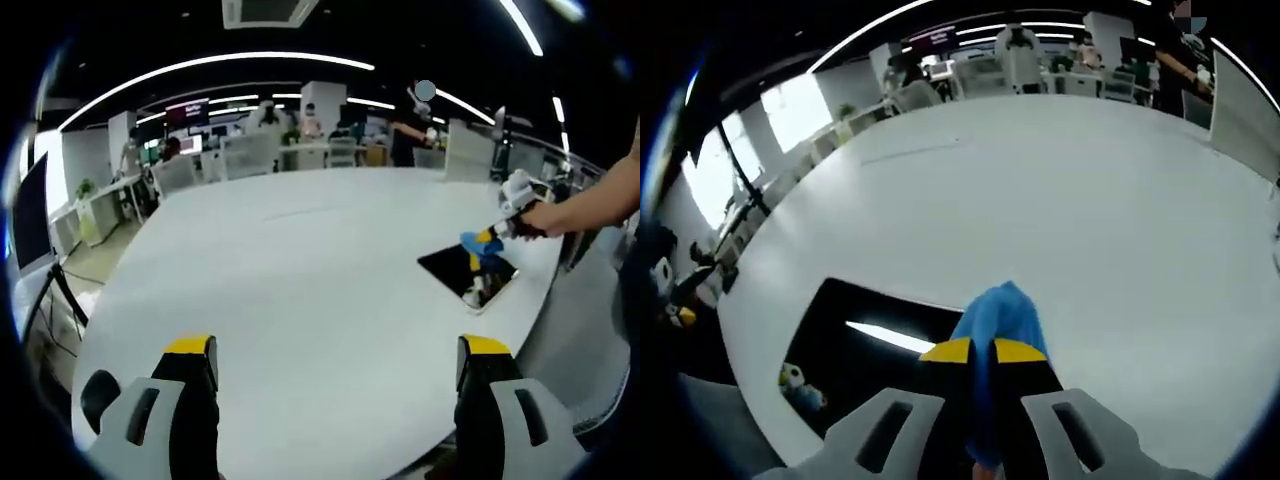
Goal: Wipe the mirror surface with the cleaning cloth until all visible marks leave the cleaned area.
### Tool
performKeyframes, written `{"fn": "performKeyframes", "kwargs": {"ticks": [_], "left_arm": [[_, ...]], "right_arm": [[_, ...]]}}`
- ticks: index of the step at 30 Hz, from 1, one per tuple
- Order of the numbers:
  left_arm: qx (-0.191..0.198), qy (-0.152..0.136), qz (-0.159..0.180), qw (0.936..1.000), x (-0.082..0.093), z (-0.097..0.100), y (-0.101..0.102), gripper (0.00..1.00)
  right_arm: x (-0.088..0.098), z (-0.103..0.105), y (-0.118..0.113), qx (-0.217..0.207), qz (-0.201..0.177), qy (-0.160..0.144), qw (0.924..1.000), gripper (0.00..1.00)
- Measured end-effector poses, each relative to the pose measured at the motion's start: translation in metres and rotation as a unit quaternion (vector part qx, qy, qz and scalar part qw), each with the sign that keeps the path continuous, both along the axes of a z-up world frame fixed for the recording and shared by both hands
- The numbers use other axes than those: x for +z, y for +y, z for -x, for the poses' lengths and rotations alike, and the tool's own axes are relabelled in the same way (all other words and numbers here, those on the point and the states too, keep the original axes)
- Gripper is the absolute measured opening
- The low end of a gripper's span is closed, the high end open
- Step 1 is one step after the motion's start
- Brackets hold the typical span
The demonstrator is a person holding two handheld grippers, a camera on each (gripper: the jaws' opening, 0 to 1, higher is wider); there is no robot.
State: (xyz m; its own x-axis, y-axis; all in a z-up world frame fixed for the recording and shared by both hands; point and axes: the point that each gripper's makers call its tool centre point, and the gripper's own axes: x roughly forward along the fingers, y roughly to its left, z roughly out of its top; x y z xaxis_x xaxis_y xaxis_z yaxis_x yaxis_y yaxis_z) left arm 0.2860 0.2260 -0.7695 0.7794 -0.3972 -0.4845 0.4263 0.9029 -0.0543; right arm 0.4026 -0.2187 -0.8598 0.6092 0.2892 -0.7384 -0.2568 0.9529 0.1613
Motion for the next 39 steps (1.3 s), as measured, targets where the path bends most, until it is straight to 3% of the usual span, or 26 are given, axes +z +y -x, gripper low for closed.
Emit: {"fn": "performKeyframes", "kwargs": {"ticks": [6, 17, 39], "left_arm": [[0.0, 0.001, 0.006, 1.0, -0.004, 0.0, -0.001, 0.99], [0.0, 0.004, 0.011, 0.9999, -0.005, 0.006, -0.001, 0.99], [0.005, -0.003, 0.005, 1.0, 0.001, 0.007, 0.014, 0.99]], "right_arm": [[-0.001, -0.002, 0.011, 0.008, -0.001, 0.008, 0.9999, 0.01], [-0.001, -0.006, 0.054, 0.032, -0.011, 0.019, 0.9992, 0.01], [-0.001, -0.019, 0.165, 0.098, -0.03, 0.04, 0.9939, 0.01]]}}
